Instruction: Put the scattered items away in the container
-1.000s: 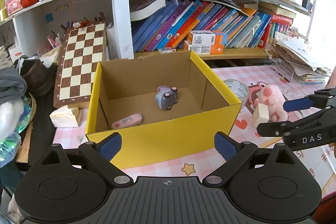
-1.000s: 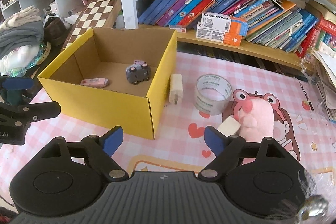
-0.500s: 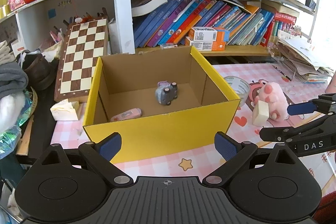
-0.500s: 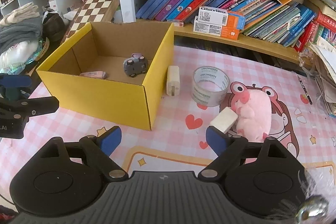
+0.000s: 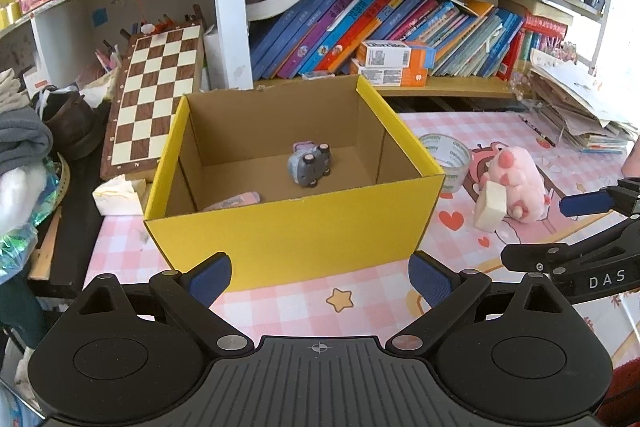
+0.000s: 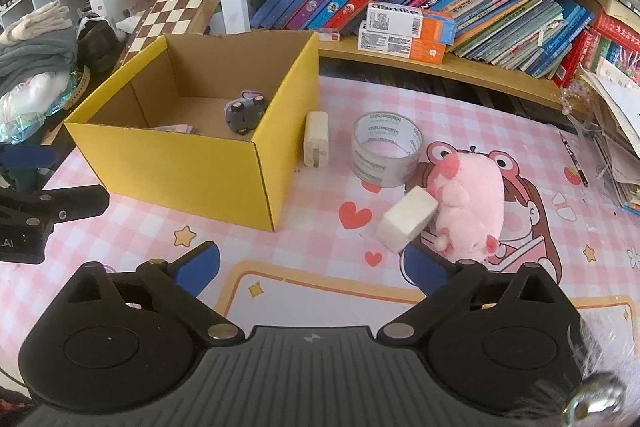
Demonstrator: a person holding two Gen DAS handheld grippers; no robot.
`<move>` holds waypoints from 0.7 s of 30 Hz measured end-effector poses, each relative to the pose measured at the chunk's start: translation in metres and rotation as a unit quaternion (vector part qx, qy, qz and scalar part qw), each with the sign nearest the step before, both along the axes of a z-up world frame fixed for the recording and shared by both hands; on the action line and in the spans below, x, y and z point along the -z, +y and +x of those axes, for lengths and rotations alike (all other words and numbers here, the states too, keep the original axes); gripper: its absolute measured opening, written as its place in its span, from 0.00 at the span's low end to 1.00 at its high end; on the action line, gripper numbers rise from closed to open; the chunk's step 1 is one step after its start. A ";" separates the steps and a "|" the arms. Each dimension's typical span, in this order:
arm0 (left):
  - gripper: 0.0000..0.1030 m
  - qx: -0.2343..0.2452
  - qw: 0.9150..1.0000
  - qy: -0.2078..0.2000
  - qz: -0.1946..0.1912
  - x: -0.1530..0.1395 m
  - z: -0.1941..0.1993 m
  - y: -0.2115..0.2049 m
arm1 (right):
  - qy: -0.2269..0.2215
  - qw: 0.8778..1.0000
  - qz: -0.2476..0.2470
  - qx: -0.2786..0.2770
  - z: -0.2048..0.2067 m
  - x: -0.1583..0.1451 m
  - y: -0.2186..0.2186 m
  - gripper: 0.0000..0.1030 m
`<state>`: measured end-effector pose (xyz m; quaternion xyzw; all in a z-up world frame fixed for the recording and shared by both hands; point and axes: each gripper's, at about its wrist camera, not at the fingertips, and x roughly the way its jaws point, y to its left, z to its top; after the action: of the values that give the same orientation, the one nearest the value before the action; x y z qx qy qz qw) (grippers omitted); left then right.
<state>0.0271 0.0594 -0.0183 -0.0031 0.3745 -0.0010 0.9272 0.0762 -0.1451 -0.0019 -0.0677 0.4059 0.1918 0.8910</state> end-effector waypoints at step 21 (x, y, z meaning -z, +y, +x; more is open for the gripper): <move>0.95 -0.012 1.000 0.001 0.009 -0.001 -0.003 -0.035 | -0.002 1.000 0.000 0.000 -0.002 0.002 -0.035 0.98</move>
<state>0.0237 0.0247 -0.0168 0.0003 0.3754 0.0137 0.9268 0.0743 -0.1796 -0.0043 -0.0685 0.4038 0.1917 0.8919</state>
